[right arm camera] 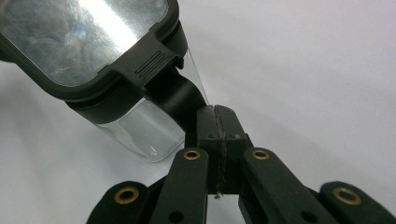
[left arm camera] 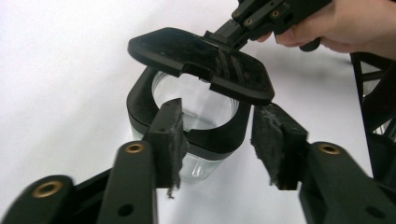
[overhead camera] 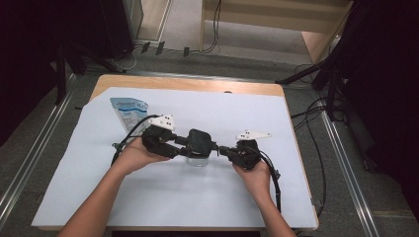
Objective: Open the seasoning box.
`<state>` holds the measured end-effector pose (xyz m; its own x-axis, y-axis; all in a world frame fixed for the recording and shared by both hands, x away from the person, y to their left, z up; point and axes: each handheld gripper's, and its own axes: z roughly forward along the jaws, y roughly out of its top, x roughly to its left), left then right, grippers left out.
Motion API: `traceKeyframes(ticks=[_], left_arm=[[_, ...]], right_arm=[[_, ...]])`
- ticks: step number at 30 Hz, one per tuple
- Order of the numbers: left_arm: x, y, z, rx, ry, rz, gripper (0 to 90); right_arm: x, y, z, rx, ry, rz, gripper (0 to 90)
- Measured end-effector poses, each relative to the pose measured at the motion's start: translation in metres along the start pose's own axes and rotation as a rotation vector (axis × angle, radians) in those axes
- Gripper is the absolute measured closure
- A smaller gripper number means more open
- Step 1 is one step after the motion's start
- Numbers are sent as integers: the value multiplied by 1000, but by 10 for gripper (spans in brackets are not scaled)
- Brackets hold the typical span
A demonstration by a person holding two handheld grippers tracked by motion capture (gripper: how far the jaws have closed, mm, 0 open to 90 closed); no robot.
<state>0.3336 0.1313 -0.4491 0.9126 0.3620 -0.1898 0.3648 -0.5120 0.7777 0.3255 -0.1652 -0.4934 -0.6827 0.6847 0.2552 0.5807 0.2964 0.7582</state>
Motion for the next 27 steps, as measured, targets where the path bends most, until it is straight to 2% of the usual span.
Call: traceKeyframes(ticks=[5, 6, 12, 16, 22, 27], left_arm=[[0, 3, 1, -15, -7, -4, 712], [1, 4, 1, -20, -12, -10, 772], [3, 9, 4, -24, -18, -33, 870], [2, 16, 8, -18, -29, -43, 885], [-3, 27, 14, -11, -25, -8, 880], [-3, 34, 17, 4, -34, -16, 881]], right_arm=[[0, 0, 0, 1, -1, 1, 900], [0, 0, 0, 2, -2, 2, 900], [0, 0, 0, 2, 0, 3, 900], [0, 0, 0, 3, 5, 3, 900], [0, 1, 0, 0, 7, 11, 900], [0, 1, 0, -3, 7, 10, 900]])
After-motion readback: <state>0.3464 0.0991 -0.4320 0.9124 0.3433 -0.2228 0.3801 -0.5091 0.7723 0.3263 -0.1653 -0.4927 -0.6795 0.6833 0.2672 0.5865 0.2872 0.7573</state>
